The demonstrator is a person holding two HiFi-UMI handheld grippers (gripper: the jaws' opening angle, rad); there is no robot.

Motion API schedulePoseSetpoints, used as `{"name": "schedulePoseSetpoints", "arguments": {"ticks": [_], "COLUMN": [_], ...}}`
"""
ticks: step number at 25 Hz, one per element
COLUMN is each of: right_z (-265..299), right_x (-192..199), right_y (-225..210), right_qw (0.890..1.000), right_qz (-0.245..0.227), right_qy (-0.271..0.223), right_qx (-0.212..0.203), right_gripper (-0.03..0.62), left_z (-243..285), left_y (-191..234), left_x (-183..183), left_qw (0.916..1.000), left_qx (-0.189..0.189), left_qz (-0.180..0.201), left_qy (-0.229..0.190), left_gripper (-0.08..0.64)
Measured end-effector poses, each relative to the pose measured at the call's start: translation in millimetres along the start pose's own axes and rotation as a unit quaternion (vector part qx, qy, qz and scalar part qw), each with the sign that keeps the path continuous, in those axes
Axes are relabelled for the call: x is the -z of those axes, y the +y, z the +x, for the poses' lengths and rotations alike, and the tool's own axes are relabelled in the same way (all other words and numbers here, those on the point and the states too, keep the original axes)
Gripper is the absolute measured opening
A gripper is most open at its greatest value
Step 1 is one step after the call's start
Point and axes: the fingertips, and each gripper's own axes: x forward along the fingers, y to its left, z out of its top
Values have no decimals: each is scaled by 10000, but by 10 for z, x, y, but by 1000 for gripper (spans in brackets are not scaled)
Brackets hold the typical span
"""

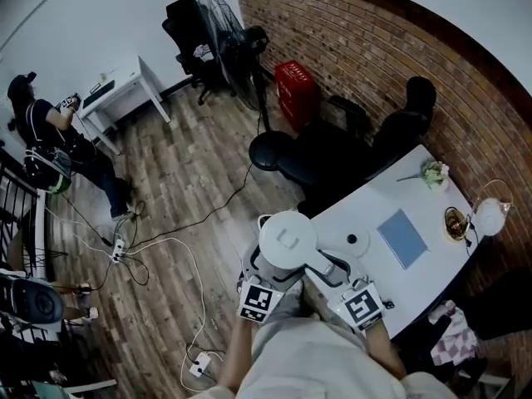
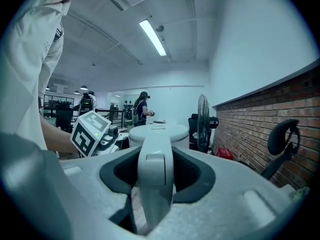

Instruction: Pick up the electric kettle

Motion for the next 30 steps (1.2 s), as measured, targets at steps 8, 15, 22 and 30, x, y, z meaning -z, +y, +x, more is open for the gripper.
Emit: {"name": "schedulePoseSetpoints", "arguments": {"ticks": [8, 15, 22, 30], "right_z": [205, 290, 394, 408], "right_x": [-173, -319, -384, -505], "right_y": [400, 663, 817, 844], "right_qw": [9953, 9909, 9876, 9865], "right_qz": [-549, -670, -785, -804], "right_qy": [80, -40, -169, -215], "right_qx": [-791, -1163, -1349, -1407], "right_gripper": [172, 172, 172, 172], "left_z": [-534, -863, -1028, -1102], "left_y": [246, 350, 452, 508], "left_x": [59, 68, 119, 20], "left_qw": [9975, 9943, 9918, 9906], "left_qx": [-683, -1034, -1248, -1342], "left_qz": [-189, -250, -268, -245], "left_qy": [83, 112, 87, 60], "left_gripper": [572, 572, 572, 572]}}
